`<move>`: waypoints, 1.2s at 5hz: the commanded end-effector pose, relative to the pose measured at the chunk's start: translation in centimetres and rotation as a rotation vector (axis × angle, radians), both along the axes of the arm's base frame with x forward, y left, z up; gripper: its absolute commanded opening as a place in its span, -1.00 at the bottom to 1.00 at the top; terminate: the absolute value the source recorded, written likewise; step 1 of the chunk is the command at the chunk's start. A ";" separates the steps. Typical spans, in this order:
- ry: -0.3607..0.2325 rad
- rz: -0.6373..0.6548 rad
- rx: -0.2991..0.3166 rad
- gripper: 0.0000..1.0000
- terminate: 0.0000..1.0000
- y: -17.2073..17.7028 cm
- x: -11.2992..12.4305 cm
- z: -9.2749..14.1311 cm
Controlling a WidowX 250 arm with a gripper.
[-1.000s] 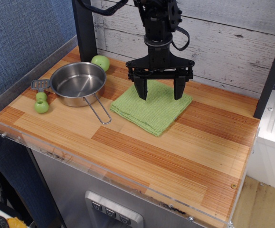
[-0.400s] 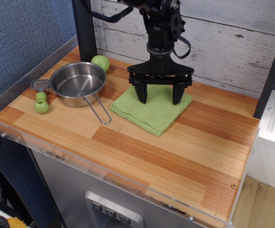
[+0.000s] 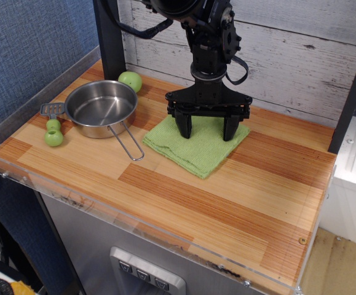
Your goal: Move the table cloth from corner to the edge of the table.
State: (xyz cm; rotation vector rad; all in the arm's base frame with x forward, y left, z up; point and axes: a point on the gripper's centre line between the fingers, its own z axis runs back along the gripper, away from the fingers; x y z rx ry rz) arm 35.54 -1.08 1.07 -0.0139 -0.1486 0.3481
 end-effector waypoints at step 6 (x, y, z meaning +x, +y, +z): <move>-0.004 -0.260 -0.041 1.00 -1.00 -12.8 -7.5 0.0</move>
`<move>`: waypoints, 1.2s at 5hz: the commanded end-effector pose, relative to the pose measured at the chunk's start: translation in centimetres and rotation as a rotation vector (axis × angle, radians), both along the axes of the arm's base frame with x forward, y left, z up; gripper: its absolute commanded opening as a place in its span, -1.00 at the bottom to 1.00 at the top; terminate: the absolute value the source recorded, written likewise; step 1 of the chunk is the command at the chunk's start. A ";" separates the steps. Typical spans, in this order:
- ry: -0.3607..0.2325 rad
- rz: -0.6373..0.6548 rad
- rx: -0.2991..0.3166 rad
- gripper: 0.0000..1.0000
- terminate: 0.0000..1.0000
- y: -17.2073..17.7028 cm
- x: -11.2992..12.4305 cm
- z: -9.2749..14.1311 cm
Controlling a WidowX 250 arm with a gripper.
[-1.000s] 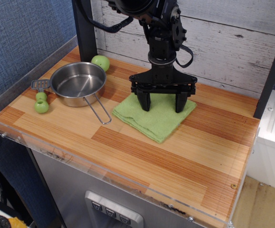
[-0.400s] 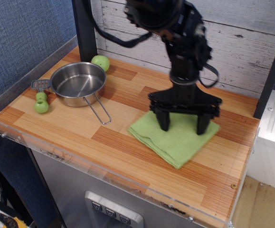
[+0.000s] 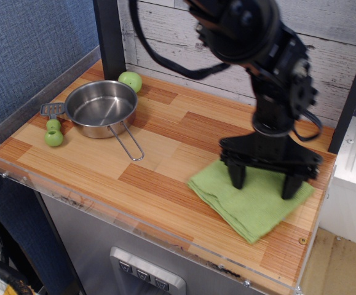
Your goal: Move the table cloth from corner to the edge of the table.
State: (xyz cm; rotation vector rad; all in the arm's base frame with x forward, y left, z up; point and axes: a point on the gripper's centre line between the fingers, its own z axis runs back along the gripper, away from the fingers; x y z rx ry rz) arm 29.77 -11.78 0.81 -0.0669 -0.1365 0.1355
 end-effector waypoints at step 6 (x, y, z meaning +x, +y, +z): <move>-0.050 0.010 -0.059 1.00 -1.00 -2.0 -2.1 3.9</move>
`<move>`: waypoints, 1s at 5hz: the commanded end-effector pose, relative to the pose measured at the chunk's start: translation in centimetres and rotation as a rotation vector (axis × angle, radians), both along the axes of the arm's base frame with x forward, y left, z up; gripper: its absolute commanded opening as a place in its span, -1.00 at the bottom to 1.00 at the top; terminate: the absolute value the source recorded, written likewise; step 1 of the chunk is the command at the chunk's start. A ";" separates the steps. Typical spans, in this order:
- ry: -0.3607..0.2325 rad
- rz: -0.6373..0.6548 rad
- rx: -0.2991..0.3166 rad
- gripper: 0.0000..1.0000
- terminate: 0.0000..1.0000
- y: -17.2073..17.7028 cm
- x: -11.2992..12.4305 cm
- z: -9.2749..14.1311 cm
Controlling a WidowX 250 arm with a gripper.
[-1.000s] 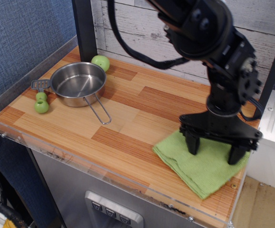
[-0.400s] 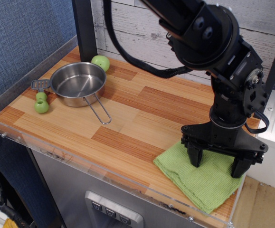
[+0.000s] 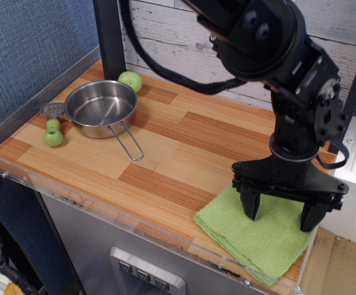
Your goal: Move the table cloth from corner to the edge of the table.
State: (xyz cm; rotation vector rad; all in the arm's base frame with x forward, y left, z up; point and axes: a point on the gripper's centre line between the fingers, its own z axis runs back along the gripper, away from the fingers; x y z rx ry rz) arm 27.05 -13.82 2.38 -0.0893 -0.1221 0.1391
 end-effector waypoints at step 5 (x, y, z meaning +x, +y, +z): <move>-0.221 0.136 -0.099 1.00 -1.00 1.1 -0.3 12.1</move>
